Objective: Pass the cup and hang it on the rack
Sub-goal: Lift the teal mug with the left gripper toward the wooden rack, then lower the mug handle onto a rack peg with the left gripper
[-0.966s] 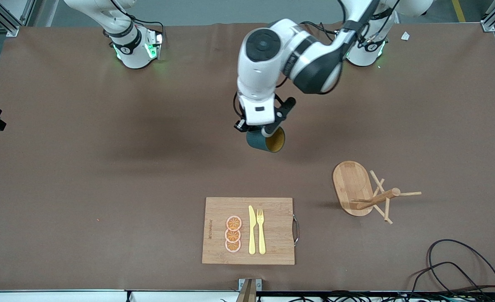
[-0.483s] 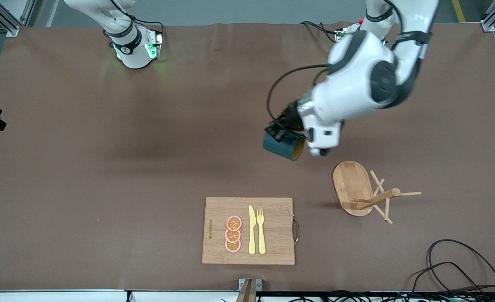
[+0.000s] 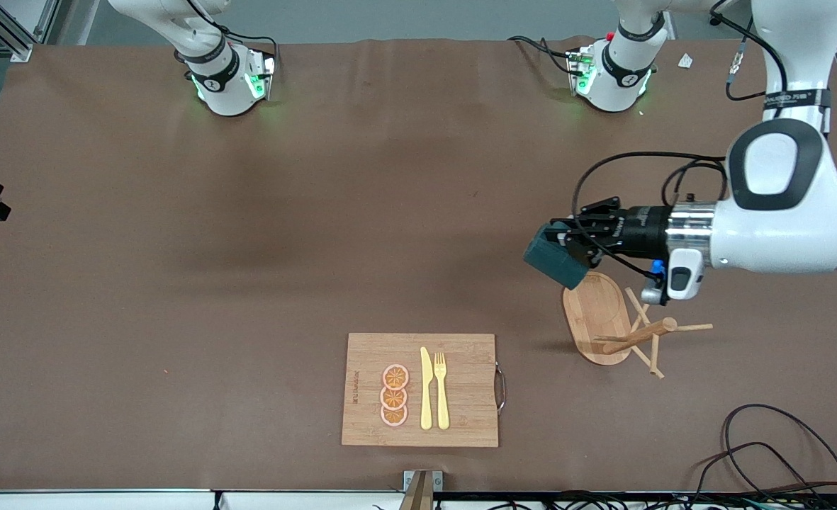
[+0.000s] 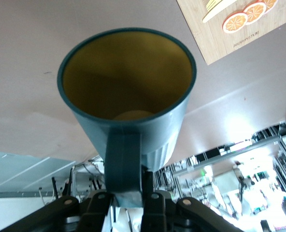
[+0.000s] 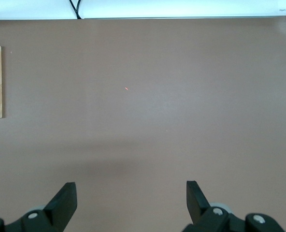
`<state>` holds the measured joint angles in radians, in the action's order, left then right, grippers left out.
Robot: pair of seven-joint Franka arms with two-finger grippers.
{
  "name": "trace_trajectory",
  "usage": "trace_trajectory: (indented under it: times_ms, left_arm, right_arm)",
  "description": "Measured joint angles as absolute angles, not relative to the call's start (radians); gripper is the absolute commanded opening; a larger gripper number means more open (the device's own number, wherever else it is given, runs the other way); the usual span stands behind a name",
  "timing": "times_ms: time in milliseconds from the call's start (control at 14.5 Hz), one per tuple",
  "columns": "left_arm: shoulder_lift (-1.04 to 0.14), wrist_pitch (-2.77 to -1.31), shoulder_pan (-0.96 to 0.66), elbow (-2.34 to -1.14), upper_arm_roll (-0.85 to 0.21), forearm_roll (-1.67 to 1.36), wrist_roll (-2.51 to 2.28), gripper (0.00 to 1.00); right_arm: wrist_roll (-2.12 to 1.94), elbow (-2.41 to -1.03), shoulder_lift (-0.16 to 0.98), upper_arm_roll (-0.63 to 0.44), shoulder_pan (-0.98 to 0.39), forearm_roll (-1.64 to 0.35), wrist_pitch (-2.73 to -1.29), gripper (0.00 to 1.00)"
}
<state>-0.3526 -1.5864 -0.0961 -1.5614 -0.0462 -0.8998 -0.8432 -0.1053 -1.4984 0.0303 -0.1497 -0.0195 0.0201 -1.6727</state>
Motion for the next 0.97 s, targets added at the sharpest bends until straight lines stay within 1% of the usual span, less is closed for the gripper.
trace_trajectory:
  times_ms: [552, 966]
  left_arm:
    - [-0.456, -1.464, 0.069, -1.565, -0.047, -0.952, -0.554, 0.00]
    - [-0.469, -1.420, 0.119, -1.564, -0.048, -0.955, -0.473, 0.00]
  right_arm:
    - [-0.105, -1.498, 0.030, -0.150, -0.019, 0.020, -1.673, 1.00]
    - [-0.105, -1.498, 0.030, -0.150, -0.019, 0.020, -1.673, 1.00]
